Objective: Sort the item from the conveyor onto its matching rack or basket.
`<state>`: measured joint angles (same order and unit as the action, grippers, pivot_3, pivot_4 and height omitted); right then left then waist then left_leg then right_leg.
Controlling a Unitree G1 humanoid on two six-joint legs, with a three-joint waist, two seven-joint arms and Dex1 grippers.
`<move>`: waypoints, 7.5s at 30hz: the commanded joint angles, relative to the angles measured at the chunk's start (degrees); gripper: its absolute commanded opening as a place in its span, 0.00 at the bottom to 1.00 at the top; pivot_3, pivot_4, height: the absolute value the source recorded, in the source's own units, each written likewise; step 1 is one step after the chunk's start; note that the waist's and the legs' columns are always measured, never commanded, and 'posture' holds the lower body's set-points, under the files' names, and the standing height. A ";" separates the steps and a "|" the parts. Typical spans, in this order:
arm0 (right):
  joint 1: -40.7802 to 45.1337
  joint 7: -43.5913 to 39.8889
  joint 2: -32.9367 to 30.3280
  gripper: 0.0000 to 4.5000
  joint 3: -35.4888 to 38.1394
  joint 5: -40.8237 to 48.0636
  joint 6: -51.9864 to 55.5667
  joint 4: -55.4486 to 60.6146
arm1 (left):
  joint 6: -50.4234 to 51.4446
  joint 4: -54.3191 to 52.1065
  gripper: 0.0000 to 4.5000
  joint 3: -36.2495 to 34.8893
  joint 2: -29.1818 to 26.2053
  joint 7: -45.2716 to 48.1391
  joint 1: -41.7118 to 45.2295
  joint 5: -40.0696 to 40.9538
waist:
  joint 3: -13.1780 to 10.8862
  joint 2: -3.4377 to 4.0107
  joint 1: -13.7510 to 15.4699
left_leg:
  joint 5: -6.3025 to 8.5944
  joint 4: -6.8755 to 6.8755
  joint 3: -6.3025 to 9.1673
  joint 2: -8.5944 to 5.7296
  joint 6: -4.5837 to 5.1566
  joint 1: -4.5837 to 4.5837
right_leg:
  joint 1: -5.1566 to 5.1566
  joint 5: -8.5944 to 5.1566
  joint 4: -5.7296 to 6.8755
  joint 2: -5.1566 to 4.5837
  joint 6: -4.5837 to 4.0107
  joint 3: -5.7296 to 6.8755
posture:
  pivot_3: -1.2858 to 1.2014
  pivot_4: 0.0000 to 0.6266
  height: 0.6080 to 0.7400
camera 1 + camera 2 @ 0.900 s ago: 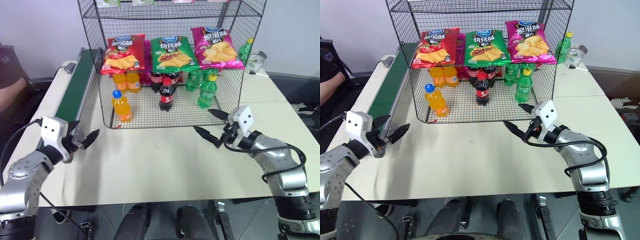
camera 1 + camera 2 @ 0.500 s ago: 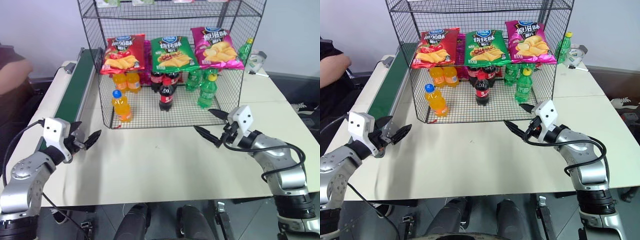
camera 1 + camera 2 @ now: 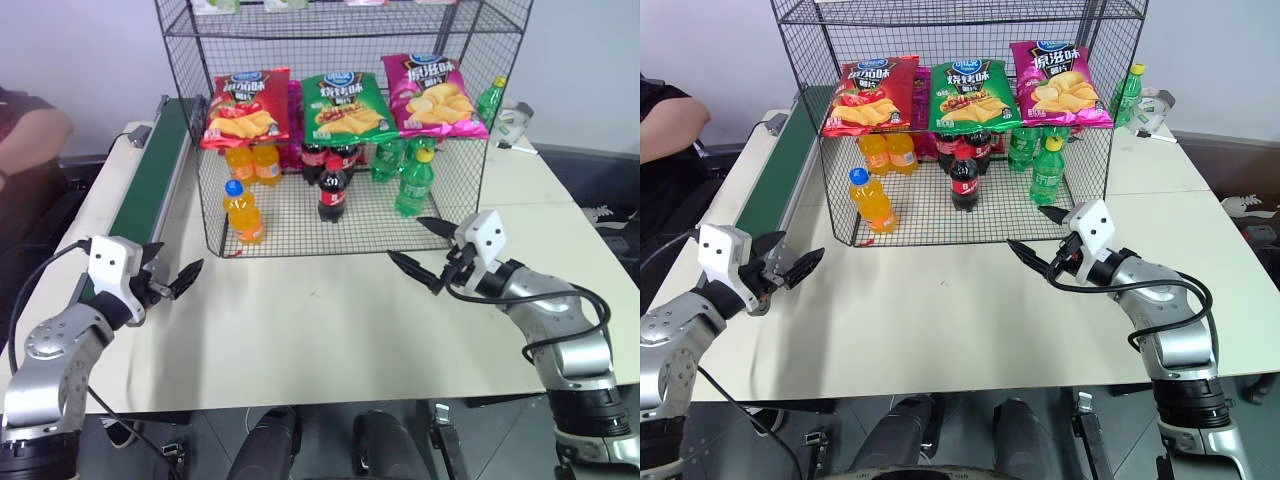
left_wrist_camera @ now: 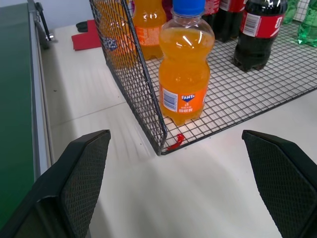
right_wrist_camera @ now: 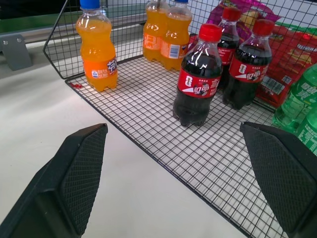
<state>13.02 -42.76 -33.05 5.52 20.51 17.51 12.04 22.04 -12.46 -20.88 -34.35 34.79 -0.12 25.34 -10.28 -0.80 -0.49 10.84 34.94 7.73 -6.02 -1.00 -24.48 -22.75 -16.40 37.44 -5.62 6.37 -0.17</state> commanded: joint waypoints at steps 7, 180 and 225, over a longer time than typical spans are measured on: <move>0.33 -0.40 -0.26 1.00 0.47 -1.00 -1.77 0.90 | -1.83 -0.28 0.99 -0.39 0.04 0.17 -0.09 -1.04 | 0.00 0.00 0.01 | 0.00 0.00 0.00 0.00 0.00 0.00 | 0.00 0.00 -0.01 0.00 0.00 0.00 | 0.52 0.24 1.00; 7.12 1.33 6.71 1.00 -7.01 -3.07 -1.63 -1.33 | 3.08 -4.74 0.56 2.68 -0.54 -9.60 18.77 8.92 | 0.00 -0.06 -0.19 | -0.01 0.02 0.01 -0.01 0.00 0.00 | 0.01 0.12 0.01 0.06 0.20 0.04 | 0.52 0.24 1.00; 4.62 3.89 6.26 1.00 -5.58 -2.48 0.31 4.01 | -43.42 64.88 0.99 10.46 25.59 -20.43 45.99 -15.08 | -0.01 -0.10 0.99 | -0.05 0.20 -0.02 -0.11 -0.02 -0.02 | 0.02 0.14 0.20 0.14 0.26 0.17 | 0.52 0.24 1.00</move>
<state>17.37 -39.09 -26.41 -1.32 17.13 18.21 13.31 -21.82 56.73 -9.96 -8.17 13.18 46.65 9.35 -10.29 -0.90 0.50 10.79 35.14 7.72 -6.13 -1.02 -24.50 -22.73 -16.26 37.63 -5.47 6.63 0.00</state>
